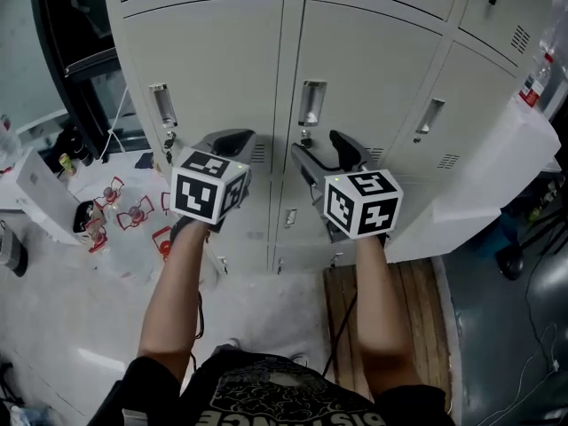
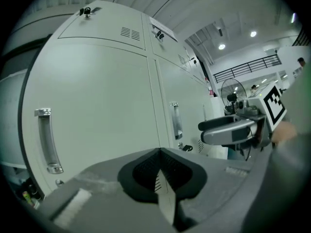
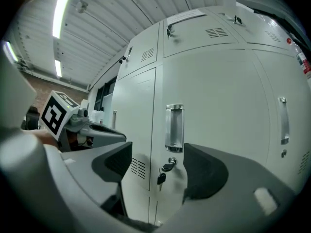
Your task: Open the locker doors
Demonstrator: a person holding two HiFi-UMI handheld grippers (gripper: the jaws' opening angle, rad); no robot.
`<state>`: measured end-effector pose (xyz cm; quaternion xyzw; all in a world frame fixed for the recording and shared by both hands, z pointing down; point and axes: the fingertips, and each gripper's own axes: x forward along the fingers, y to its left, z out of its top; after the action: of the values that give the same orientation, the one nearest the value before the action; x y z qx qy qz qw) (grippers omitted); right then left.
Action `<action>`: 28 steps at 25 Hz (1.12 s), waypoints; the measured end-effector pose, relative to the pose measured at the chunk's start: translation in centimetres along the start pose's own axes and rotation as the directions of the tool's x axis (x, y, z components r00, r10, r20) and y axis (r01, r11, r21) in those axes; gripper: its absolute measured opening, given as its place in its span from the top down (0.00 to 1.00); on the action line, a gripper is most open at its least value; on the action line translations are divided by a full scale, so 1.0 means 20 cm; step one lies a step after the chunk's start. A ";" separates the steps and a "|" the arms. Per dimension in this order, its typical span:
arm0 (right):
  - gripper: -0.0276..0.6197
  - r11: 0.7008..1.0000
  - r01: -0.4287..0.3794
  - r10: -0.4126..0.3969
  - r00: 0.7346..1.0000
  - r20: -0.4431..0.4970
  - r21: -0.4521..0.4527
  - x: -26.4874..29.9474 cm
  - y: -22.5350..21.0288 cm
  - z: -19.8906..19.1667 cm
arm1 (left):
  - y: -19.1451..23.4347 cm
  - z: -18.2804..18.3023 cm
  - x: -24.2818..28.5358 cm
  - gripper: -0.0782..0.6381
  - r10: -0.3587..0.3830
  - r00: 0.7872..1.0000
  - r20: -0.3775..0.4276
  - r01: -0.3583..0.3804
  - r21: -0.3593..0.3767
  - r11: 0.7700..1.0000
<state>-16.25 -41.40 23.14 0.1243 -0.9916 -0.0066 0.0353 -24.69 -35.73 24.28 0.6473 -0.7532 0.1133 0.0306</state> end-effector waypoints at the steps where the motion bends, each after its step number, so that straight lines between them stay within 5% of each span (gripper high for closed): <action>1: 0.46 1.000 -0.015 0.015 1.000 0.005 -0.005 0.02 0.01 0.02 | 0.01 0.00 -0.01 0.89 0.010 1.000 -0.001 -0.010 -0.004 1.000; 9: 0.46 0.994 -0.111 0.111 0.994 0.023 -0.018 0.17 0.07 0.09 | 0.06 -0.02 -0.09 0.89 0.075 0.997 -0.015 -0.075 -0.009 0.997; 28: 0.46 0.991 -0.128 0.125 0.990 0.060 0.038 0.34 0.06 0.14 | 0.21 -0.10 -0.27 0.89 0.153 0.987 -0.052 -0.153 0.003 0.988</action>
<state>-23.26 -41.95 20.89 0.0616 -0.9980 0.0130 0.0043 -28.15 -29.61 24.56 0.5844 -0.7996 0.1317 0.0419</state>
